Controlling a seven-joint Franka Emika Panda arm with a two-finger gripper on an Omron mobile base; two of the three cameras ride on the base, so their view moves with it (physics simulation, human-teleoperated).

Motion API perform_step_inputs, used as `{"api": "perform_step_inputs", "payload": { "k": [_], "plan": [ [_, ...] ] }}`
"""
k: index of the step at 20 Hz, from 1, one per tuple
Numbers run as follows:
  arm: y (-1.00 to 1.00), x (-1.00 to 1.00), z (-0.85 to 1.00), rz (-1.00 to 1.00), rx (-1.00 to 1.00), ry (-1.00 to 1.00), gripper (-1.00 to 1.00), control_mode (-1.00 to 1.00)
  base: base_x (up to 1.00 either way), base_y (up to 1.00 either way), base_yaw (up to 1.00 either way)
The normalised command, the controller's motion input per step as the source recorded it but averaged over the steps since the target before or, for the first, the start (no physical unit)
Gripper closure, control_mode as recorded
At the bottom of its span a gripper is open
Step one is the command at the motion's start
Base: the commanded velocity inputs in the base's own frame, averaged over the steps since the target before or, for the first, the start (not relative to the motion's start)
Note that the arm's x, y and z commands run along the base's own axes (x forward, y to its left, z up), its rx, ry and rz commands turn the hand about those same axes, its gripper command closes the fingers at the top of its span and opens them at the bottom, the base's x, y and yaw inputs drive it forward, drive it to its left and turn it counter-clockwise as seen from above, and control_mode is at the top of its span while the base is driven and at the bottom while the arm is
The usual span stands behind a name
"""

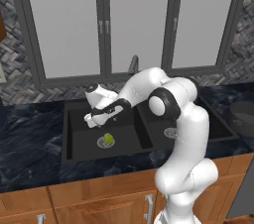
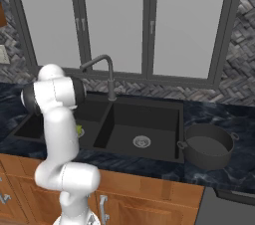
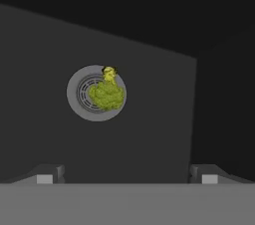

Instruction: Dump the broccoli from the pot into the sink. Then turn on the water and wash the broccoli. Then turn off the water and put the broccoli back in the pot.

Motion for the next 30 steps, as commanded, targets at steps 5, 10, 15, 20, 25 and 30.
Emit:
{"api": "perform_step_inputs", "payload": {
  "k": [5,10,15,20,25,30],
  "plan": [
    [0.0,0.13,-0.32,0.0,-0.01,0.01,-1.0,-1.0,0.0,0.0,0.0],
    [0.0,0.04,-0.36,0.0,0.0,0.0,-1.0,-1.0,0.0,0.0,0.0],
    [0.0,0.0,-0.34,0.0,0.0,0.0,-1.0,-1.0,0.0,0.0,0.0],
    [0.0,0.01,-0.28,0.0,0.0,0.0,-1.0,-1.0,0.0,0.0,0.0],
    [0.0,0.17,-0.27,0.0,0.0,0.0,-1.0,-1.0,0.0,0.0,0.0],
    [0.0,0.26,-0.25,0.0,0.0,0.0,-1.0,-1.0,0.0,0.0,0.0]
  ]
}}
